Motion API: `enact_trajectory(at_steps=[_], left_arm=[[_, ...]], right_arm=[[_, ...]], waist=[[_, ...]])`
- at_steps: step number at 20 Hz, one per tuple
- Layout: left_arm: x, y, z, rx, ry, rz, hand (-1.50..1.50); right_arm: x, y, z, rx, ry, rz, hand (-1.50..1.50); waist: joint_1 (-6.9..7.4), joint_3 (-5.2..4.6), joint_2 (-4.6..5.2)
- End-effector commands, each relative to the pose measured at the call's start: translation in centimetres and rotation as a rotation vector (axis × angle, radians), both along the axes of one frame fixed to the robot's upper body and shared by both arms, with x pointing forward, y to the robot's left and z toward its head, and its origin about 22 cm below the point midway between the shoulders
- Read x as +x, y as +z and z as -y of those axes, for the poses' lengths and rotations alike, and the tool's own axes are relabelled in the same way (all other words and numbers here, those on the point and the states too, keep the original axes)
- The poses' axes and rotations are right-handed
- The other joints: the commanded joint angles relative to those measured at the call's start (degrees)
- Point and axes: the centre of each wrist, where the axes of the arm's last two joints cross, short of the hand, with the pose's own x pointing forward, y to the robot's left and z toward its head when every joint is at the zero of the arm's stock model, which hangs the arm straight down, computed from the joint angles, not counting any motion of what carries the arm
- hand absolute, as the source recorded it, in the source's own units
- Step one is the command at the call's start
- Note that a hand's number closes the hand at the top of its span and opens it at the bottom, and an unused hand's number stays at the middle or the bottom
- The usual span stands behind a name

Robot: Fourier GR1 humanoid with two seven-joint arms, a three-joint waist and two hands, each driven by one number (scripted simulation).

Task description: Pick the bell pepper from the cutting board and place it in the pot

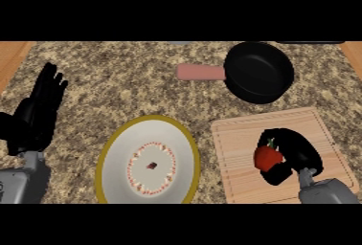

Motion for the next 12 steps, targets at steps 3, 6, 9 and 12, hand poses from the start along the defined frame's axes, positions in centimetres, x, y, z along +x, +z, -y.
enact_trajectory(at_steps=[3,6,9,12], left_arm=[[-0.1,-0.7,1.3,-0.007,-0.050,-0.009,0.00],[0.6,0.0,1.9,-0.012,-0.101,0.010,0.00],[0.7,-0.1,2.5,-0.003,-0.076,0.012,0.00],[1.3,-0.1,3.1,0.007,-0.075,0.016,0.00]], right_arm=[[0.1,2.5,-14.0,0.042,0.201,0.040,1.50],[0.8,5.2,-19.7,0.026,0.334,0.092,1.50],[2.4,6.7,-22.5,0.008,0.314,0.107,1.50],[2.3,8.2,-25.1,0.016,0.303,0.138,1.50]], waist=[[2.10,0.06,0.27],[5.79,0.00,0.91],[4.86,0.13,0.76],[3.94,0.12,0.65]])
